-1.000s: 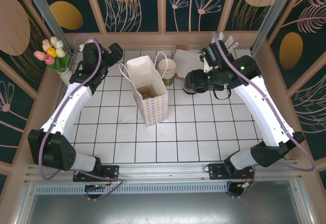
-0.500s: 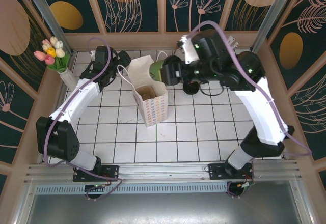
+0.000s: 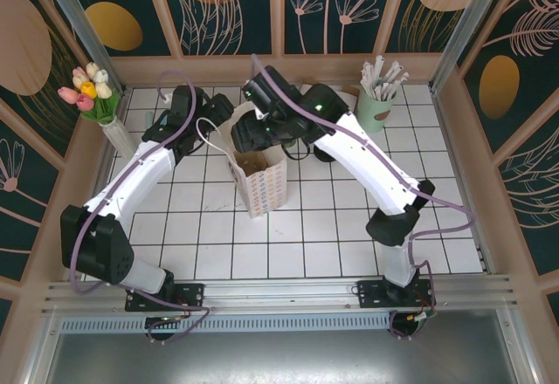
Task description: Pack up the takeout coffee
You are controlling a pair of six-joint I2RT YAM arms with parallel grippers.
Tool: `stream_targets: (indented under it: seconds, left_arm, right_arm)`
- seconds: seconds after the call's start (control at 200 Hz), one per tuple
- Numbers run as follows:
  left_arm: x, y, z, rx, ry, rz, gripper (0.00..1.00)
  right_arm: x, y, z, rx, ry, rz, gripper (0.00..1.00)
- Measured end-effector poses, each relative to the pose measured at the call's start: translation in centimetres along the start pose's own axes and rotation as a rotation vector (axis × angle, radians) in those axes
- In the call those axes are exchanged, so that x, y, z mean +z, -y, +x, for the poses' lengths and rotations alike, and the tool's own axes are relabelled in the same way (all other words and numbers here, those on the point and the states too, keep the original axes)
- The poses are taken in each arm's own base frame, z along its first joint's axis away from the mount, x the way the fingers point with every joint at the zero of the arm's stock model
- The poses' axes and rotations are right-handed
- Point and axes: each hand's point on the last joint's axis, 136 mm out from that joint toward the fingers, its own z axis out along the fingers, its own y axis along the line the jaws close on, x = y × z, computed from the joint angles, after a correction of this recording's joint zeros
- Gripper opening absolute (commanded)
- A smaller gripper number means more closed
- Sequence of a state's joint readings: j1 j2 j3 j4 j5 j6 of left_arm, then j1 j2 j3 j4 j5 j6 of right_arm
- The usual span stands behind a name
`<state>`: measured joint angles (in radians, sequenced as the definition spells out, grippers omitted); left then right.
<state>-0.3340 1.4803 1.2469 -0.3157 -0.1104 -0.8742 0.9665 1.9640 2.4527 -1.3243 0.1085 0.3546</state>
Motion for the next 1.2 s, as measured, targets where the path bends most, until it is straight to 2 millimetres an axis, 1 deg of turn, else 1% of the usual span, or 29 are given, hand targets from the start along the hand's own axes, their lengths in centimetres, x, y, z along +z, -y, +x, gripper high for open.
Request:
stream_targets:
  seconds: [0.175, 0.285, 0.495, 0.606, 0.736, 0.861, 0.941, 1.026, 1.116, 1.196]
  left_arm:
    - [0.0, -0.6, 0.5, -0.005, -0.009, -0.015, 0.99]
    - [0.0, -0.7, 0.5, -0.007, -0.009, -0.021, 0.99]
    - [-0.5, -1.2, 0.5, -0.006, -0.001, -0.038, 0.99]
    - [-1.0, -1.1, 0.2, 0.006, 0.009, -0.032, 0.99]
    - [-1.5, -0.7, 0.0, 0.02, 0.012, -0.015, 0.99]
    - [-1.6, -0.2, 0.5, 0.02, -0.018, 0.016, 0.99]
    - [-1.7, 0.2, 0.7, 0.015, -0.033, 0.037, 0.99]
    - [-2.1, 0.5, 0.6, 0.014, -0.029, 0.05, 0.99]
    - [-2.8, 0.8, 0.1, 0.014, -0.013, 0.062, 0.99]
    - [-3.1, 0.8, -0.1, 0.014, -0.001, 0.064, 0.99]
  right_arm:
    - [2.4, 0.0, 0.4, -0.006, -0.033, 0.021, 0.68]
    - [3.5, 0.1, 1.1, -0.019, -0.063, 0.032, 0.67]
    - [4.5, 0.7, 1.9, -0.044, -0.102, 0.041, 0.68]
    - [5.4, 1.3, 3.0, -0.064, -0.15, 0.052, 0.67]
    - [5.9, 2.4, 4.5, -0.086, -0.209, 0.07, 0.67]
    - [5.4, 3.8, 5.4, -0.088, -0.243, 0.073, 0.67]
    - [4.4, 4.8, 5.7, -0.089, -0.247, 0.074, 0.67]
    - [3.1, 5.6, 6.1, -0.096, -0.244, 0.073, 0.67]
    - [2.0, 5.5, 6.4, -0.107, -0.243, 0.05, 0.66]
    - [1.6, 5.0, 6.6, -0.122, -0.246, 0.023, 0.66]
